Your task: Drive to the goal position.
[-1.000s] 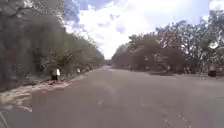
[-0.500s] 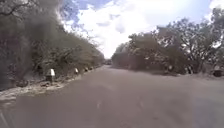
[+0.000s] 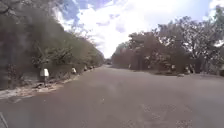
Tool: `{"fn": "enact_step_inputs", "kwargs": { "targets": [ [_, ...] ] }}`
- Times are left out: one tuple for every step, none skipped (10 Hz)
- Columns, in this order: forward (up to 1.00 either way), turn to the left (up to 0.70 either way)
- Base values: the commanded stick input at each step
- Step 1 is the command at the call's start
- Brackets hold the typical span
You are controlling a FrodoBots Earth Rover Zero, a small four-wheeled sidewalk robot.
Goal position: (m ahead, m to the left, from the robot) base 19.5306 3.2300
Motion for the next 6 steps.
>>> {"fn": "enact_step_inputs", "kwargs": {
  "targets": [
    [0.7, 0.0],
    [0.7, 0.0],
    [0.7, 0.0],
    [0.7, 0.0],
    [0.7, 0.0],
    [0.7, 0.0]
  ]
}}
